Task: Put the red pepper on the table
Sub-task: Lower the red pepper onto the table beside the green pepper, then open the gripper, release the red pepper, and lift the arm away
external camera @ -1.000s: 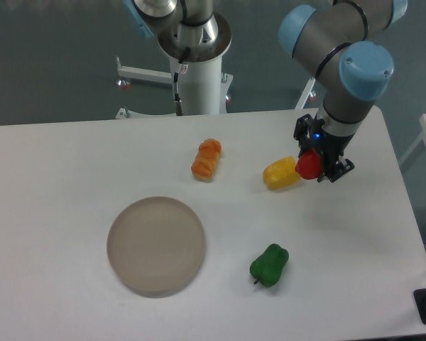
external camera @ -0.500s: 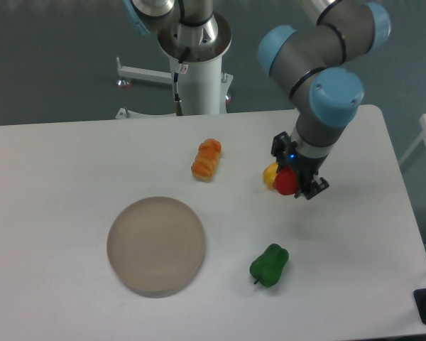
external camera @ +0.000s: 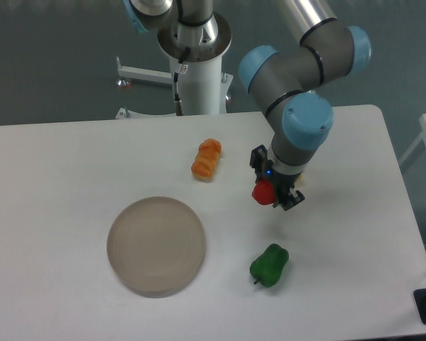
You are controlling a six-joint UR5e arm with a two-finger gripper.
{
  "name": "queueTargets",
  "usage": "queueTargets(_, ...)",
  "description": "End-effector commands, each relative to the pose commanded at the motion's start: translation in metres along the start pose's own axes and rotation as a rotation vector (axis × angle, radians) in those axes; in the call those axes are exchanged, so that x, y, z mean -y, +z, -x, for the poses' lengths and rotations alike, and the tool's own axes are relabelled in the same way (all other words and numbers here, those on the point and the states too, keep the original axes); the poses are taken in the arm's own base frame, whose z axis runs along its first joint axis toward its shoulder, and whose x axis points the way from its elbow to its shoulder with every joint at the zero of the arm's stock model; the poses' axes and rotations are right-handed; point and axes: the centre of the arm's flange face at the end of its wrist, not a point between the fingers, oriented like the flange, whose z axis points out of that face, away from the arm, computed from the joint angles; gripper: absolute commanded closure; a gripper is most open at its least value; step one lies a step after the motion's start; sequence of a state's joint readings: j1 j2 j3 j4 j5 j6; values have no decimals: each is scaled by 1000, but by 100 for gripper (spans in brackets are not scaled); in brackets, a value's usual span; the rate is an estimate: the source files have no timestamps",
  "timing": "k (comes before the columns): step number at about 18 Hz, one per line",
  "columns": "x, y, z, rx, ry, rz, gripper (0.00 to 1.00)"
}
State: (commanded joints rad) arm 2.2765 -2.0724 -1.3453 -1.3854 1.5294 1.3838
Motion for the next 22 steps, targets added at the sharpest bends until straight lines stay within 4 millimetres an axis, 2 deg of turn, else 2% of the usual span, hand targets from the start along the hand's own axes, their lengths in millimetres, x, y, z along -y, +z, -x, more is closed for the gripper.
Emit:
queueTargets(5,16,41,-15,-10,-11,8,70)
queueTargets(10,14,66,-25,-45,-11,20,65)
queueTargets(13,17,70,-22,-23,-7,15,58)
queueTargets(18,24,75,-20,-27,2,15,38)
queueTargets(20,24,73,-20,-24,2,13,23)
queueTargets(21,24,74,-20,-24,2,15,7)
queueTargets(22,24,74,-20,-24,2,15,0)
